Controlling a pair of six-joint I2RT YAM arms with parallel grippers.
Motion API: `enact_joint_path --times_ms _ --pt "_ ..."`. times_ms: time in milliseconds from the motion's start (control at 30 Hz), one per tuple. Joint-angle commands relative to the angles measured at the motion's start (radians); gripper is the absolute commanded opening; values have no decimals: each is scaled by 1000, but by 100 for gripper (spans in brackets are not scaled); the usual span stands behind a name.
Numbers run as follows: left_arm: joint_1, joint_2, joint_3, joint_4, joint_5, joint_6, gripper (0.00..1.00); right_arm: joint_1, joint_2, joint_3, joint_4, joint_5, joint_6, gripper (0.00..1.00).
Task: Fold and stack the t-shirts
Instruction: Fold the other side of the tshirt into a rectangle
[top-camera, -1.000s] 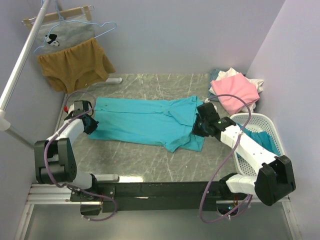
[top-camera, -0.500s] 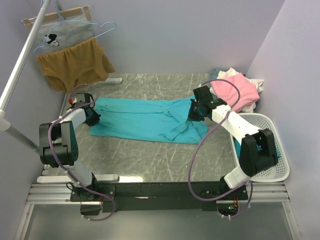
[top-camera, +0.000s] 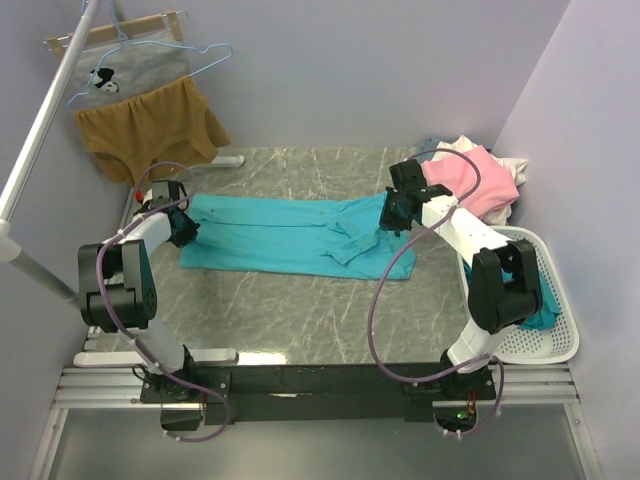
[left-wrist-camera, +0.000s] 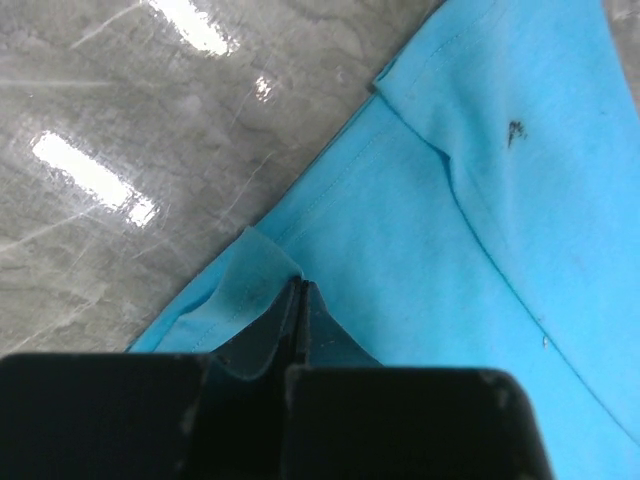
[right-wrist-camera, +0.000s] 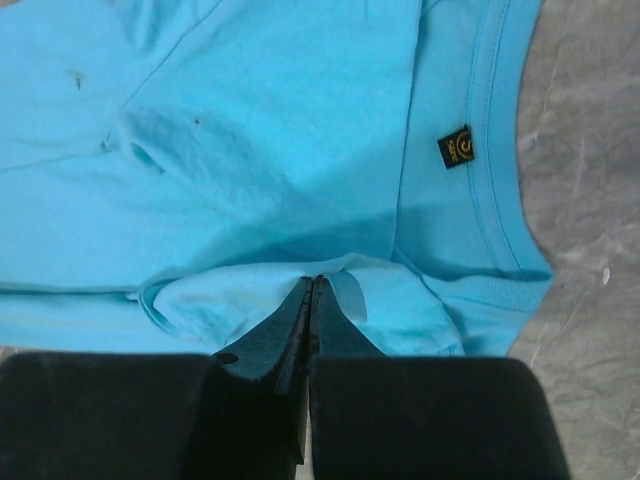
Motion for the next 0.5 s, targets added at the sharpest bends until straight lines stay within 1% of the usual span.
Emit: enact_joint_path --times_ms 0,67,100,133,167,200,233,267,300,367,400,433,467 --pt "3 24 37 32 -11 5 1 -11 39 69 32 26 -25 0" --pt "3 35 35 44 -3 6 1 -20 77 108 23 28 -31 0" --pt "2 48 37 52 12 8 13 -23 94 121 19 28 -32 0" --pt "3 55 40 55 17 11 28 -28 115 164 7 15 -34 1" --pt "3 59 40 60 24 14 38 -30 151 184 -4 17 -32 7" --pt "2 55 34 87 38 16 47 -30 169 198 6 18 -32 25" --pt "2 46 25 100 53 13 51 -34 188 232 8 27 -39 30" --pt "0 32 0 115 54 5 57 -36 215 252 -1 46 -43 34" --pt "2 -9 -15 138 54 3 69 -34 224 270 -12 66 -45 43" --pt "0 -58 -58 147 29 -1 73 -34 212 303 -38 118 -48 46" --pt "2 -110 -71 150 18 0 81 -34 194 275 -27 133 -48 50" --pt "2 -141 -100 158 -1 -1 96 -37 174 255 -20 136 -45 51" --pt "2 -166 -112 159 -3 -4 99 -36 136 234 -3 82 -48 52"
